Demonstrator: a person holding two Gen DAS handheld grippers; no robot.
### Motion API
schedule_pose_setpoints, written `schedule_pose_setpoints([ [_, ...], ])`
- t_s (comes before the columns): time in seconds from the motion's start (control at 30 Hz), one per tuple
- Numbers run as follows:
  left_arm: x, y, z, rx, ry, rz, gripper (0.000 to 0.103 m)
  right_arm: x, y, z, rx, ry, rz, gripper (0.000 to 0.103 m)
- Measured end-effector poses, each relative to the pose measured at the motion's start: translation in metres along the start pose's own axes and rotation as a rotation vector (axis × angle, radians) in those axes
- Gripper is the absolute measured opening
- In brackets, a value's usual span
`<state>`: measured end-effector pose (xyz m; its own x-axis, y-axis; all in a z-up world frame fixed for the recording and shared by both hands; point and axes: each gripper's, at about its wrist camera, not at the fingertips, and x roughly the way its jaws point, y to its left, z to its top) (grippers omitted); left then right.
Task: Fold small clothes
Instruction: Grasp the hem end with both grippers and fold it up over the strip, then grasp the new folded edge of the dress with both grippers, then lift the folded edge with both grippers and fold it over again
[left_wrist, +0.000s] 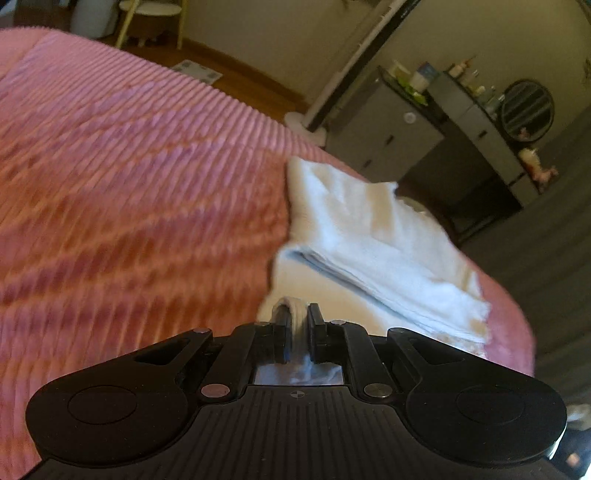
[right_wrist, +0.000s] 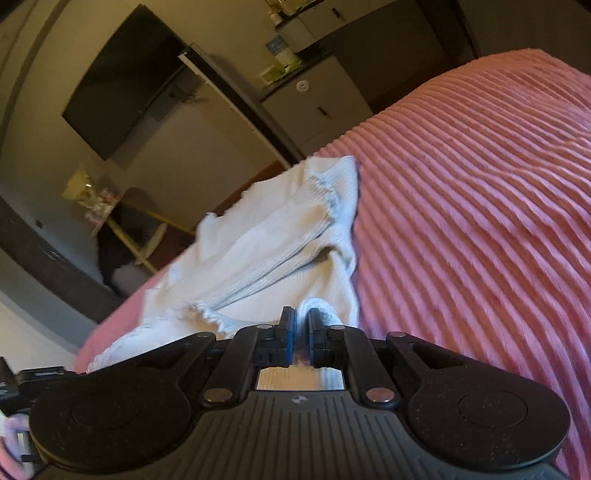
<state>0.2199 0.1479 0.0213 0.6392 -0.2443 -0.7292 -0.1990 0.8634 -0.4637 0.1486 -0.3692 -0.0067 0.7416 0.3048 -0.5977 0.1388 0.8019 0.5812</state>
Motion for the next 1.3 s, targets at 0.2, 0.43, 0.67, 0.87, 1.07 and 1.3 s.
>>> schedule_pose_setpoints([
  [0.2,0.013,0.002,-0.011,0.172,-0.045,0.084,0.038,0.014,0.011,-0.009,-0.2,-0.055,-0.159,0.019],
  [0.43,0.017,0.014,-0.031,0.316,-0.034,0.011,0.057,0.011,0.022,-0.021,-0.426,-0.017,-0.099,0.054],
  [0.67,0.046,0.006,-0.029,0.307,-0.003,-0.014,0.056,0.038,0.024,-0.019,-0.444,0.0,-0.171,0.054],
  [0.87,0.06,-0.002,-0.02,0.29,-0.002,-0.016,0.04,0.055,0.018,-0.014,-0.382,0.021,-0.151,0.043],
  [1.07,0.057,-0.006,-0.021,0.33,-0.039,-0.009,0.014,0.051,0.019,-0.013,-0.377,-0.018,-0.15,0.006],
  [1.3,0.027,-0.012,-0.026,0.363,-0.157,-0.106,0.012,0.03,0.027,-0.017,-0.392,-0.104,-0.067,0.006],
])
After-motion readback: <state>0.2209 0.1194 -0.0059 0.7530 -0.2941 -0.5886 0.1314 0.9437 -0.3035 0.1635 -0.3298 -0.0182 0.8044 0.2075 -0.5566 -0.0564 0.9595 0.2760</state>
